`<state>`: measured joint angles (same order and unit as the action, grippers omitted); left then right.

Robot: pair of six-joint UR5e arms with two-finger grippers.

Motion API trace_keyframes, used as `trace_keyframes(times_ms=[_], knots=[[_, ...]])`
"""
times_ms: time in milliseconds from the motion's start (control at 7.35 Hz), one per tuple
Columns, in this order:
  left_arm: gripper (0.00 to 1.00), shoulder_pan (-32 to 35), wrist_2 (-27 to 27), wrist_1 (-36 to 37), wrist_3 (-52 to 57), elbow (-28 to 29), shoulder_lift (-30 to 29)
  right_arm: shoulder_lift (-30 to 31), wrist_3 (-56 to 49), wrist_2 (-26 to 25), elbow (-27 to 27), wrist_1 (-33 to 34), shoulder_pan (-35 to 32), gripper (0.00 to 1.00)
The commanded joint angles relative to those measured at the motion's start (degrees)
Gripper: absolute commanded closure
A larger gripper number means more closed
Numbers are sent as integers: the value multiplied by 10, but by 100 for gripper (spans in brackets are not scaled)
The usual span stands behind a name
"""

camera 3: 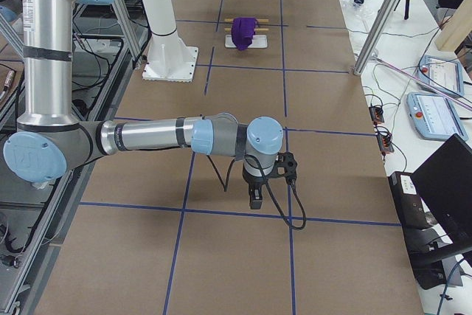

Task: Hang towel on rack

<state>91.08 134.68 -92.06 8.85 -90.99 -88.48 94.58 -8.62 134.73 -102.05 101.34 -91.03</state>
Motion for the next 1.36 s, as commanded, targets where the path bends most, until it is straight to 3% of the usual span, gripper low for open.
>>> trace_keyframes(times_ms=[0, 136, 952, 1224], knots=[[0, 1, 5, 43, -3, -44, 15, 3, 1, -1, 1, 0, -5, 0], [0, 1, 1, 71, -2, -59, 11, 4, 1, -1, 1, 0, -6, 0], [0, 1, 1, 73, -2, -59, 11, 11, 4, 0, 32, -2, -20, 0], [0, 0, 1, 73, -2, -60, 12, 12, 37, -1, 38, -52, -20, 0]])
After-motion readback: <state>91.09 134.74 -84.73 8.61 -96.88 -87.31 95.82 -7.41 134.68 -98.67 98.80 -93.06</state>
